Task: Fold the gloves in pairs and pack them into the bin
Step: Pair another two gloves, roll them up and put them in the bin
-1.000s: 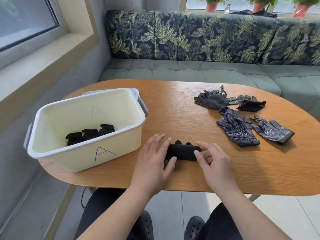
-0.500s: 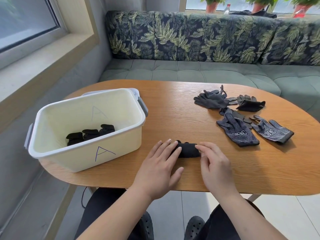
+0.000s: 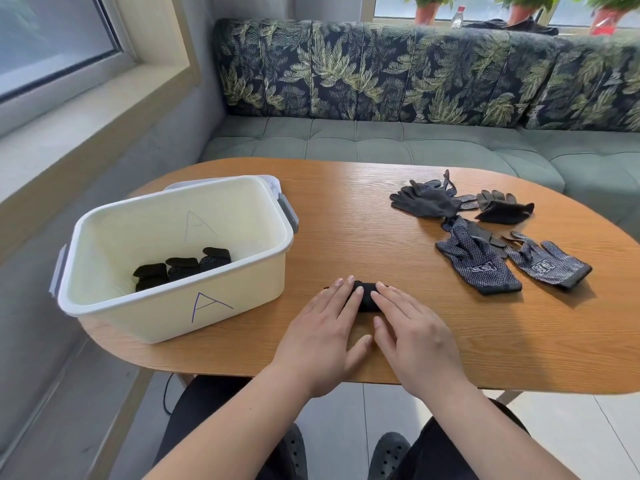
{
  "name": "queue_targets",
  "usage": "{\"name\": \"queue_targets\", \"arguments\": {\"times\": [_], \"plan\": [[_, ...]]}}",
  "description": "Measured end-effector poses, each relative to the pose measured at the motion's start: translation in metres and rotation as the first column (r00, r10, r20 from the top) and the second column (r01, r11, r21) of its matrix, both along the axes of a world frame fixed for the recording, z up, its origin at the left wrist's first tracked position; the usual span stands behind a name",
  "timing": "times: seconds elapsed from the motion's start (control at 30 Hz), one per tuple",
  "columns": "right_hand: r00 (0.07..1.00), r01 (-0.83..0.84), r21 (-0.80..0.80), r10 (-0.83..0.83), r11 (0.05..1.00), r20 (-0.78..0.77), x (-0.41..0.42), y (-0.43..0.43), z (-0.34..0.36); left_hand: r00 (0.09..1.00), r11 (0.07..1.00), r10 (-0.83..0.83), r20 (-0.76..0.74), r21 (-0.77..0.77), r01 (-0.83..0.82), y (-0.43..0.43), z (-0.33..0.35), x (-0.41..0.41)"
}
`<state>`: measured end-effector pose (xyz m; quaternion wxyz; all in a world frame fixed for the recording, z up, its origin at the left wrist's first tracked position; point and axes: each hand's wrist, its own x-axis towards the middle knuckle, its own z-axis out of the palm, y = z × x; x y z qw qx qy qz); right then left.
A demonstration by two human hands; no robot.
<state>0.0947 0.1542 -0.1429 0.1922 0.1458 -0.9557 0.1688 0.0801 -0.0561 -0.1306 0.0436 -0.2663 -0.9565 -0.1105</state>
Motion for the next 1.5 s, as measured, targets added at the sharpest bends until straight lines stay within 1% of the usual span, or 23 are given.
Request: {"name": "queue_targets", "arguments": {"times": [0.13, 0.27, 0.33, 0.57, 0.63, 0.73, 0.87, 0.97, 1.03, 1.1, 1.17, 1.23, 1.37, 1.47, 1.5], "plan": [[0.998, -0.057, 0.047, 0.057, 0.997, -0.008, 0.002, 0.001, 0.003, 0.999, 1.0, -0.004, -0.051, 0.006, 0.005, -0.001, -0.003, 0.003], [0.998, -0.052, 0.045, 0.05, 0.998, 0.049, 0.0, 0.001, 0.003, 1.0, 1.0, -0.009, -0.021, 0.016, 0.009, -0.001, -0.006, 0.003], [0.996, -0.052, 0.045, 0.049, 0.998, 0.068, -0.002, 0.001, 0.002, 0.999, 1.0, 0.003, -0.032, 0.014, -0.002, 0.0, -0.006, 0.002], [0.992, -0.071, 0.021, 0.068, 0.997, 0.102, 0.0, 0.003, 0.007, 1.0, 1.0, -0.004, -0.027, 0.02, 0.004, -0.002, -0.001, 0.003], [0.987, -0.075, -0.025, 0.078, 0.997, 0.14, -0.003, 0.004, 0.008, 1.0, 0.998, 0.011, -0.003, 0.065, -0.01, -0.003, 0.002, 0.002], [0.981, -0.043, -0.172, 0.075, 0.984, 0.182, -0.007, 0.007, 0.01, 0.996, 0.978, 0.054, 0.067, 0.198, -0.066, -0.008, 0.004, -0.002], [0.98, 0.018, -0.336, 0.051, 0.942, 0.194, -0.011, 0.012, 0.011, 0.989, 0.914, 0.113, 0.091, 0.381, -0.14, -0.012, 0.007, 0.0], [0.984, 0.08, -0.408, -0.006, 0.91, 0.179, -0.012, 0.012, 0.014, 0.982, 0.879, 0.165, 0.092, 0.438, -0.189, -0.013, 0.01, 0.002], [0.987, 0.128, -0.441, -0.073, 0.888, 0.14, -0.009, 0.013, 0.016, 0.979, 0.878, 0.191, 0.076, 0.433, -0.205, -0.014, 0.011, 0.003], [0.983, 0.172, -0.454, -0.12, 0.874, 0.142, -0.007, 0.016, 0.017, 0.976, 0.88, 0.209, 0.059, 0.424, -0.214, -0.013, 0.012, 0.004], [0.979, 0.184, -0.488, -0.114, 0.853, 0.171, -0.006, 0.018, 0.019, 0.973, 0.879, 0.226, 0.044, 0.422, -0.223, -0.013, 0.013, 0.005], [0.978, 0.171, -0.517, -0.082, 0.838, 0.192, -0.006, 0.019, 0.022, 0.967, 0.872, 0.25, 0.059, 0.421, -0.251, -0.013, 0.013, 0.003], [0.976, 0.118, -0.426, -0.025, 0.897, 0.218, -0.009, 0.014, 0.023, 0.94, 0.858, 0.295, 0.172, 0.385, -0.34, -0.012, 0.018, -0.005], [0.974, 0.11, -0.401, -0.019, 0.909, 0.224, -0.01, 0.014, 0.02, 0.907, 0.875, 0.312, 0.282, 0.287, -0.39, -0.003, 0.029, -0.013], [0.976, 0.109, -0.401, -0.021, 0.909, 0.218, -0.01, 0.014, 0.019, 0.899, 0.875, 0.301, 0.319, 0.282, -0.393, 0.002, 0.032, -0.016]]}}
